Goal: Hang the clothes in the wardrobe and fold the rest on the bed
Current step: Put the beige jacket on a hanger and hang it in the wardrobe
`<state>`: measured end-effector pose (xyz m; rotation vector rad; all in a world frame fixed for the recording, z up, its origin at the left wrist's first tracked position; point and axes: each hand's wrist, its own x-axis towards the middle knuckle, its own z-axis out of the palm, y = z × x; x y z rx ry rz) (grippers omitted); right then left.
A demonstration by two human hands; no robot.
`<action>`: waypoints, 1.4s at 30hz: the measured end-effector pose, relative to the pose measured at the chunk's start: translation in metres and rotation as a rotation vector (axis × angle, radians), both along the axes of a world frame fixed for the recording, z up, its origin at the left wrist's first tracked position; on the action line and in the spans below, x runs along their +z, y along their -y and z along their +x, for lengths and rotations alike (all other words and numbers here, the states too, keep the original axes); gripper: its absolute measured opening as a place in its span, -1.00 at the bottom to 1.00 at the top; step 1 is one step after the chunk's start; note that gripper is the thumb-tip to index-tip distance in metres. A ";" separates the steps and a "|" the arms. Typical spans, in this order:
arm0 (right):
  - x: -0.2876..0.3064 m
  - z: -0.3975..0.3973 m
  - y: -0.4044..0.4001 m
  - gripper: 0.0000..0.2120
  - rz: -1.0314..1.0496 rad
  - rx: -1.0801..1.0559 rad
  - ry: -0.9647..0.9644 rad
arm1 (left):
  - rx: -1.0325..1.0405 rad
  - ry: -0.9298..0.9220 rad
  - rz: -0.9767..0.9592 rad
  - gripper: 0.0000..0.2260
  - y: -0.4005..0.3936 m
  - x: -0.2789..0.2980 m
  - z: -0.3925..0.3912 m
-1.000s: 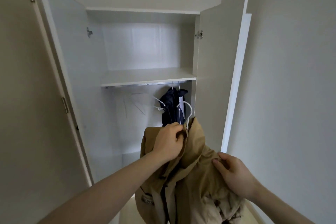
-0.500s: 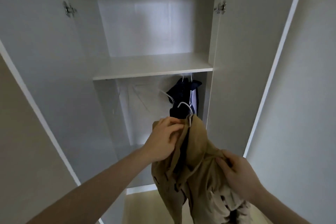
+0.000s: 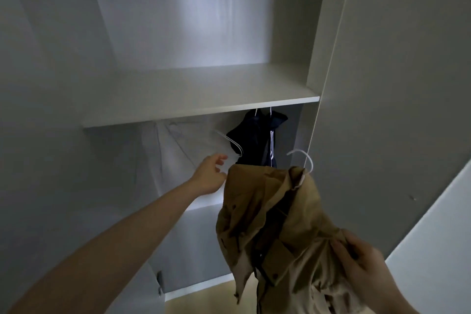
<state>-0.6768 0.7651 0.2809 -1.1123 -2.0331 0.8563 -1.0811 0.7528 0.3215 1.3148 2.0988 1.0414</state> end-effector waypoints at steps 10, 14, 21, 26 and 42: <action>-0.007 -0.058 -0.071 -0.88 -0.061 -0.034 -0.030 | 0.019 0.189 -0.157 -0.43 -0.151 -0.017 -0.069; -0.007 -0.072 -0.106 -0.81 -0.129 0.004 -0.022 | 0.059 0.222 -0.186 -0.45 -0.197 -0.035 -0.081; -0.020 -0.076 -0.164 -0.93 -0.277 0.091 0.080 | 0.229 0.429 -0.127 -0.50 -0.270 -0.074 -0.105; -0.014 -0.082 -0.184 -0.72 -0.301 0.135 0.064 | 0.305 0.552 -0.068 -0.51 -0.297 -0.095 -0.118; -0.018 -0.132 -0.137 -0.82 -0.466 0.119 -0.112 | 0.362 0.278 -0.165 -0.40 -0.197 -0.108 -0.169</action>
